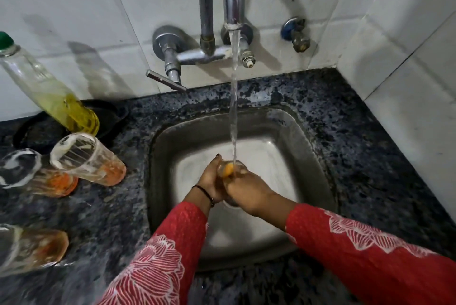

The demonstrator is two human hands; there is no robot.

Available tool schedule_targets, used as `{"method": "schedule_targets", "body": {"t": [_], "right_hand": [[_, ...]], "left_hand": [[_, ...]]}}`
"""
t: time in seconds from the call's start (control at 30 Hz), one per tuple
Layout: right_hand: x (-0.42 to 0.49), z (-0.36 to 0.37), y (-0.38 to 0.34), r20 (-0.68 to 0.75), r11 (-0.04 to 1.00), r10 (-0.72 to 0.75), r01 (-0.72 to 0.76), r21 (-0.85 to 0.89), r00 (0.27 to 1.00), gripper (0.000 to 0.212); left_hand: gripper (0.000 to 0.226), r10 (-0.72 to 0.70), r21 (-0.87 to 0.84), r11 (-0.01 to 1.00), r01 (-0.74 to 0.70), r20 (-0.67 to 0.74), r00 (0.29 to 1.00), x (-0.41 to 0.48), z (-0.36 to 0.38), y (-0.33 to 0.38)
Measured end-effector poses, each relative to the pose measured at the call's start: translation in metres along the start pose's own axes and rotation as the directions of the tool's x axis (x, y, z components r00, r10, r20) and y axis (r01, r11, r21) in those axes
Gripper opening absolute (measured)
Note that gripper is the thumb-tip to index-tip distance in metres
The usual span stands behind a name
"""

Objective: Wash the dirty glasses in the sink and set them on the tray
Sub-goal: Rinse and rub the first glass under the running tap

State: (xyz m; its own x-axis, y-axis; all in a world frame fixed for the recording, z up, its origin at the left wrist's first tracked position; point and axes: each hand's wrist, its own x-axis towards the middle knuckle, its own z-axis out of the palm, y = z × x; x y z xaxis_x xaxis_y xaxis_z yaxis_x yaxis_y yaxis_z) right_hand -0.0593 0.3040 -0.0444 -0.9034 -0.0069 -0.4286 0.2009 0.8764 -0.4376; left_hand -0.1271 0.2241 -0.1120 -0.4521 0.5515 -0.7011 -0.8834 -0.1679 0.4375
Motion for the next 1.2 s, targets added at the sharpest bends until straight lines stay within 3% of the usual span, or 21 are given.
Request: {"method": "schedule_targets", "body": {"t": [0.07, 0.13, 0.2, 0.23, 0.27, 0.3, 0.37, 0.43, 0.5, 0.57, 0.63, 0.7, 0.73, 0.83, 0.9, 0.97, 1.0, 1.03, 1.1, 1.17, 1.2], "right_hand": [[0.004, 0.003, 0.013, -0.013, 0.970, -0.135, 0.129, -0.207, 0.991, 0.040], [0.007, 0.008, 0.010, -0.059, 0.967, -0.171, 0.156, -0.200, 0.984, 0.039], [0.027, 0.030, 0.007, -0.138, 0.980, 0.063, -0.035, 0.197, 0.989, 0.025], [0.027, 0.018, 0.011, -0.042, 0.903, 0.167, -0.136, 0.408, 0.985, 0.025], [0.031, 0.031, 0.016, -0.156, 0.929, 0.155, -0.090, 0.358, 0.976, 0.027], [0.029, 0.040, 0.010, 0.017, 0.938, 0.131, -0.129, 0.320, 0.991, 0.027], [0.018, 0.047, 0.009, -0.252, 0.975, -0.082, 0.026, -0.221, 0.964, 0.023], [0.009, 0.036, 0.005, -0.224, 0.914, -0.328, 0.249, -0.320, 0.918, 0.030], [0.009, 0.033, 0.020, -0.301, 0.913, -0.353, 0.256, -0.317, 0.886, 0.034], [0.014, 0.037, 0.020, -0.361, 0.955, -0.282, 0.226, -0.190, 0.889, 0.030], [0.016, 0.034, -0.002, -0.391, 0.944, 0.046, 0.088, 0.317, 0.919, 0.025], [0.021, 0.027, -0.019, -0.231, 0.508, 0.401, -0.005, 0.861, 0.887, 0.025], [0.021, 0.028, -0.023, -0.193, 0.446, 0.428, -0.021, 0.895, 0.883, 0.025], [0.014, 0.040, -0.013, -0.315, 0.714, 0.183, 0.094, 0.694, 0.931, 0.018], [0.008, 0.044, 0.011, -0.464, 0.930, -0.143, 0.279, 0.240, 0.874, 0.016], [0.011, 0.040, 0.029, -0.367, 0.885, -0.436, 0.319, -0.338, 0.822, 0.019], [0.013, 0.036, 0.028, -0.266, 0.848, -0.438, 0.296, -0.440, 0.859, 0.030], [0.011, 0.032, 0.019, -0.225, 0.868, -0.390, 0.275, -0.414, 0.893, 0.037], [0.012, 0.022, -0.003, -0.337, 0.990, -0.030, 0.074, 0.117, 0.941, 0.029], [0.017, 0.006, -0.020, -0.157, 0.593, 0.338, -0.081, 0.801, 0.928, 0.018], [0.017, 0.001, -0.024, -0.104, 0.382, 0.375, -0.052, 0.923, 0.921, 0.014]], "left_hand": [[0.073, -0.035, 0.013, 0.999, 0.036, -0.065, 0.997, -0.003, -0.006, 0.005], [0.068, -0.006, -0.055, 0.998, 0.000, -0.102, 0.995, -0.004, -0.003, 0.005], [0.057, 0.093, -0.145, 0.984, -0.104, -0.084, 0.992, 0.000, 0.001, 0.001], [0.054, 0.118, -0.152, 0.980, -0.131, -0.092, 0.989, 0.001, 0.004, 0.001], [0.055, 0.119, -0.133, 0.982, -0.130, -0.091, 0.989, 0.002, 0.003, 0.004], [0.058, 0.095, -0.093, 0.990, -0.101, -0.074, 0.993, 0.003, 0.002, 0.007], [0.063, 0.033, 0.034, 0.999, -0.029, -0.093, 0.995, 0.000, -0.002, 0.016], [0.065, -0.009, 0.078, 0.997, 0.017, -0.096, 0.995, -0.002, -0.007, 0.020], [0.072, -0.015, 0.042, 0.999, 0.017, -0.065, 0.998, -0.005, -0.008, 0.017], [0.074, 0.008, 0.016, 1.000, -0.007, -0.048, 0.999, -0.005, -0.007, 0.009], [0.065, 0.055, 0.002, 0.998, -0.055, -0.079, 0.995, -0.005, -0.004, 0.004], [0.056, 0.071, -0.008, 0.997, -0.072, -0.110, 0.991, -0.005, 0.002, 0.002], [0.054, 0.080, -0.010, 0.997, -0.082, -0.117, 0.990, -0.005, 0.004, 0.002], [0.062, 0.034, 0.037, 0.999, -0.031, -0.101, 0.994, -0.007, 0.000, 0.005], [0.064, -0.002, 0.019, 1.000, 0.004, -0.127, 0.992, -0.008, -0.006, 0.007], [0.068, -0.002, 0.008, 1.000, 0.003, -0.122, 0.993, -0.010, -0.010, 0.006], [0.069, 0.003, -0.002, 1.000, -0.003, -0.119, 0.993, -0.011, -0.009, 0.006], [0.066, 0.004, -0.016, 1.000, -0.006, -0.112, 0.994, -0.010, -0.009, 0.005], [0.056, 0.040, -0.043, 0.998, -0.046, -0.118, 0.992, -0.011, -0.002, 0.004], [0.046, 0.089, -0.095, 0.991, -0.098, -0.102, 0.991, -0.014, 0.006, 0.003], [0.045, 0.095, -0.118, 0.987, -0.106, -0.099, 0.991, -0.012, 0.007, 0.003]]}}
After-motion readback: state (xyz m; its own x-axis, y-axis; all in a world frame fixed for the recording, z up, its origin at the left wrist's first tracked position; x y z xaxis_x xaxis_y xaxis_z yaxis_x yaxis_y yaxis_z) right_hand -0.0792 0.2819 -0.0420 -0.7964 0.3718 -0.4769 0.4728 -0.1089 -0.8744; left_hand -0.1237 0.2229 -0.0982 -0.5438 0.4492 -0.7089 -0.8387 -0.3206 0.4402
